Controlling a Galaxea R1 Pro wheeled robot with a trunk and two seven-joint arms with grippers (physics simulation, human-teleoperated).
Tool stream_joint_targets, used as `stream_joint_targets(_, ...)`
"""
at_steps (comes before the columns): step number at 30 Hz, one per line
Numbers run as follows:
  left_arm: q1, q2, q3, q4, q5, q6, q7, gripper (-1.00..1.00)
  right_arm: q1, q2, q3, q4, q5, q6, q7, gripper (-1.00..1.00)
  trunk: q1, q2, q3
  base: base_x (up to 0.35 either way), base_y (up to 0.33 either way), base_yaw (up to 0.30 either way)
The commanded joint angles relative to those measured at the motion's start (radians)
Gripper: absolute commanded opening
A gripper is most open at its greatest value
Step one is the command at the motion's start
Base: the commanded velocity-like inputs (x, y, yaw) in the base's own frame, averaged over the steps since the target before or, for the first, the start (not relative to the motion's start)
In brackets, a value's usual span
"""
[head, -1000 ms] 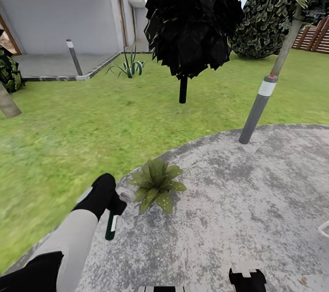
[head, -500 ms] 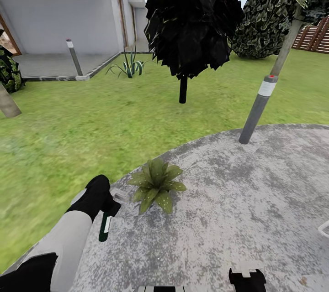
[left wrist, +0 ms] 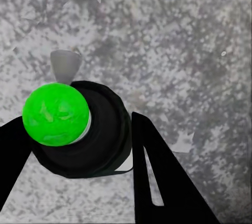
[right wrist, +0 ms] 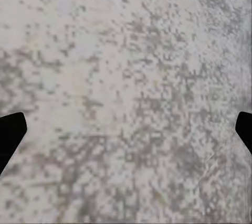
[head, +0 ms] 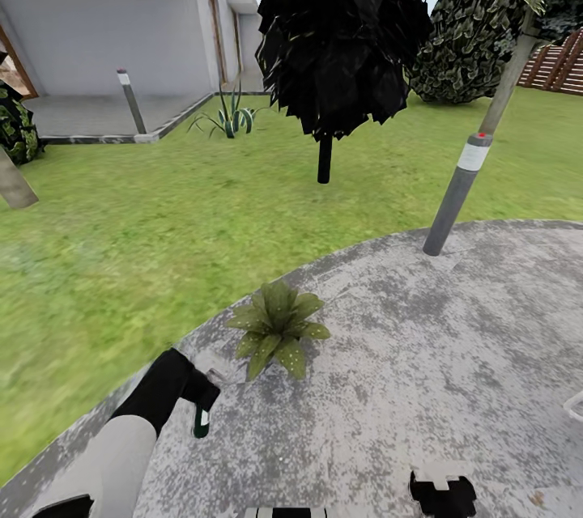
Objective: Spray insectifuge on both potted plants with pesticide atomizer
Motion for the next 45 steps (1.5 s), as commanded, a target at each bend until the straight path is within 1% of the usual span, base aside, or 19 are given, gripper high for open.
stream_joint_targets(1, 0.011, 0.000, 0.006, -0.001, 0.019, -0.026, 0.003, -1.00, 0.001, -0.005, 0.009, 0.000, -0.010, -0.025, -0.001, 1.00, 0.000, 0.000, -0.001, 0.000, 0.000, 0.000)
stream_joint_targets(2, 0.030, 0.003, 0.006, -0.001, 0.083, -0.075, 0.033, -1.00, 0.008, -0.010, 0.009, 0.000, -0.010, -0.071, -0.001, 1.00, 0.000, 0.000, -0.001, 0.000, 0.000, 0.000)
stream_joint_targets(3, 0.044, 0.005, 0.005, 0.000, 0.129, -0.103, 0.065, -1.00, 0.013, -0.012, 0.009, 0.000, -0.010, -0.104, -0.001, 1.00, 0.000, 0.000, -0.001, 0.000, 0.000, 0.000)
stream_joint_targets(4, 0.057, 0.006, 0.005, -0.001, 0.160, -0.120, 0.104, -1.00, 0.017, -0.013, 0.009, 0.000, -0.010, -0.132, 0.000, 1.00, 0.000, 0.000, -0.001, 0.000, 0.000, 0.000)
stream_joint_targets(6, 0.067, 0.007, 0.004, 0.000, 0.181, -0.132, 0.162, -1.00, 0.021, -0.013, 0.009, 0.000, -0.009, -0.156, 0.011, 1.00, 0.000, 0.000, -0.001, 0.000, 0.000, 0.000)
stream_joint_targets(7, 0.071, 0.007, 0.004, 0.005, 0.189, -0.136, 0.203, -1.00, 0.022, -0.013, 0.009, 0.000, -0.010, -0.165, 0.041, 1.00, 0.000, 0.000, -0.001, 0.000, 0.000, 0.000)
stream_joint_targets(8, 0.088, 0.006, 0.003, 0.001, 0.196, -0.140, 0.239, -1.00, 0.024, -0.014, 0.009, 0.000, -0.010, -0.173, 0.114, 1.00, 0.000, 0.000, -0.001, 0.000, 0.000, 0.000)
stream_joint_targets(10, 0.101, 0.005, 0.003, -0.001, 0.199, -0.142, 0.253, -1.00, 0.024, -0.013, 0.009, 0.000, -0.010, -0.177, 0.169, 1.00, 0.000, 0.000, -0.001, 0.000, 0.000, 0.000)
stream_joint_targets(12, 0.106, 0.005, 0.003, -0.001, 0.200, -0.142, 0.258, -1.00, 0.026, -0.013, 0.008, 0.000, -0.010, -0.178, 0.187, 1.00, 0.000, 0.000, -0.001, 0.000, 0.000, 0.000)
stream_joint_targets(14, 0.108, 0.005, 0.003, -0.001, 0.200, -0.142, 0.259, -1.00, 0.027, -0.014, 0.004, -0.001, -0.021, -0.178, 0.191, 1.00, 0.000, 0.000, -0.001, 0.000, 0.000, 0.000)
stream_joint_targets(16, 0.109, 0.002, 0.004, -0.001, 0.200, -0.142, 0.262, -1.00, 0.027, -0.014, -0.009, -0.001, -0.070, -0.178, 0.192, 1.00, 0.000, 0.000, -0.001, -0.011, 0.010, -0.005)
stream_joint_targets(17, 0.110, 0.000, 0.004, -0.001, 0.200, -0.141, 0.263, -1.00, 0.028, -0.014, -0.015, 0.000, -0.125, -0.178, 0.193, 1.00, 0.000, 0.000, -0.001, -0.125, 0.115, -0.114)
stream_joint_targets(18, 0.110, 0.000, 0.005, -0.001, 0.199, -0.140, 0.264, -1.00, 0.028, -0.014, -0.017, 0.000, -0.160, -0.178, 0.193, 1.00, 0.000, 0.000, -0.001, -0.175, 0.168, -0.192)
stream_joint_targets(20, 0.110, 0.001, 0.006, -0.001, 0.200, -0.139, 0.264, -1.00, 0.028, -0.014, -0.018, 0.000, -0.192, -0.178, 0.194, 1.00, 0.000, 0.000, -0.001, -0.200, 0.197, -0.243)
stream_joint_targets(22, 0.109, 0.004, 0.008, -0.001, 0.207, -0.138, 0.264, -1.00, 0.028, -0.014, -0.018, 0.000, -0.208, -0.178, 0.194, 1.00, 0.000, 0.000, -0.001, -0.204, 0.229, -0.279)
stream_joint_targets(27, 0.110, 0.006, 0.005, -0.001, 0.219, -0.138, 0.264, -1.00, 0.028, -0.014, -0.019, 0.000, -0.215, -0.177, 0.193, 1.00, 0.000, 0.000, -0.001, -0.058, 0.286, -0.146)
stream_joint_targets(34, 0.110, 0.006, 0.005, -0.001, 0.220, -0.139, 0.263, -1.00, 0.028, -0.014, -0.019, 0.000, -0.216, -0.178, 0.193, 1.00, 0.000, 0.000, 0.000, 0.196, 0.260, -0.227)
stream_joint_targets(42, 0.110, 0.005, 0.003, -0.001, 0.221, -0.129, 0.257, -1.00, 0.028, -0.015, -0.019, 0.000, -0.217, -0.178, 0.193, 1.00, 0.000, 0.000, 0.003, 0.040, 0.030, -0.260)
stream_joint_targets(45, 0.109, 0.006, -0.007, 0.008, 0.213, -0.124, 0.252, -1.00, 0.028, -0.014, -0.018, 0.000, -0.216, -0.178, 0.193, 1.00, 0.000, 0.000, 0.003, 0.001, 0.001, -0.099)
